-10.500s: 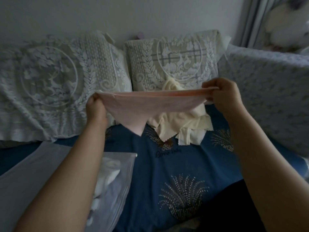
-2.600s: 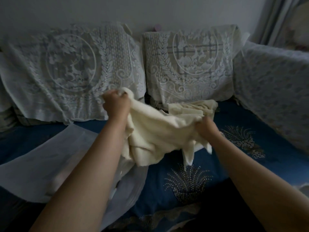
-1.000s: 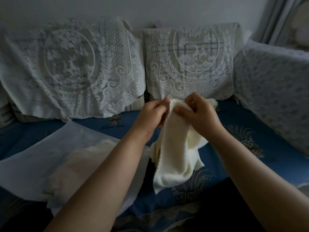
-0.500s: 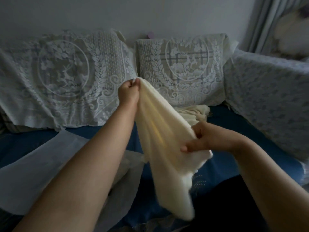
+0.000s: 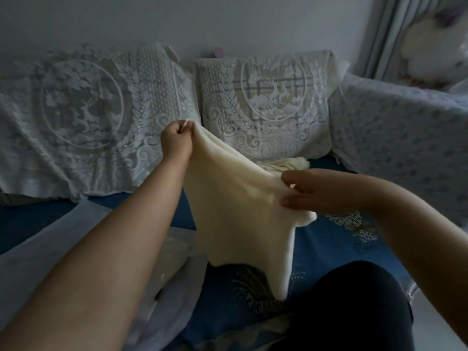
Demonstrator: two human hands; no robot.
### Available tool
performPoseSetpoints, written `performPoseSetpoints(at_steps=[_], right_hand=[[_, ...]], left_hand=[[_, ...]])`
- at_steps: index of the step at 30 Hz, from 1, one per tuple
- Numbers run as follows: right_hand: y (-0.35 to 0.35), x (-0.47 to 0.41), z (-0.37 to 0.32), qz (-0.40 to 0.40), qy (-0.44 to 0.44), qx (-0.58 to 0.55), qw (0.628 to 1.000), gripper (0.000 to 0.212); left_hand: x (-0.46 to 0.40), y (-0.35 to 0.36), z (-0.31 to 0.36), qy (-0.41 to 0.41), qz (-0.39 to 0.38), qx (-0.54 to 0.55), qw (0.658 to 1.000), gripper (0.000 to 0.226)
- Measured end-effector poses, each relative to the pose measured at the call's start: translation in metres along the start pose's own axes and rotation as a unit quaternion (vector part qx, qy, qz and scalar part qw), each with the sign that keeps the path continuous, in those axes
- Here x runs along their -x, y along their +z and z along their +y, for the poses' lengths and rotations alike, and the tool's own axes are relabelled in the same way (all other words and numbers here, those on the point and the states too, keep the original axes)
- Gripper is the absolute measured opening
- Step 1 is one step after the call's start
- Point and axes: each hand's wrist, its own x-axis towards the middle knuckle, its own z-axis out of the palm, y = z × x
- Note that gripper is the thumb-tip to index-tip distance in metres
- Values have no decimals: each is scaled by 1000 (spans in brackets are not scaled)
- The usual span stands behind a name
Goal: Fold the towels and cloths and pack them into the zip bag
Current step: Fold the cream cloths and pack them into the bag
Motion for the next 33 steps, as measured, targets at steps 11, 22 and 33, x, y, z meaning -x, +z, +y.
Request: performPoseSetpoints(at_steps=[11,22,33], right_hand=[[14,8,-47,-18,-193,-89,977,35],[-6,9,-16,118,-162,300,933,49],[-20,-70,62,342,225,229,883,35]], left_hand=[[-4,9,-6,26,-69,-90,993,26],[-20,-17,-37,-21,18,-177,984,31],[-30,-12,-12,-91,61,160,981,22]])
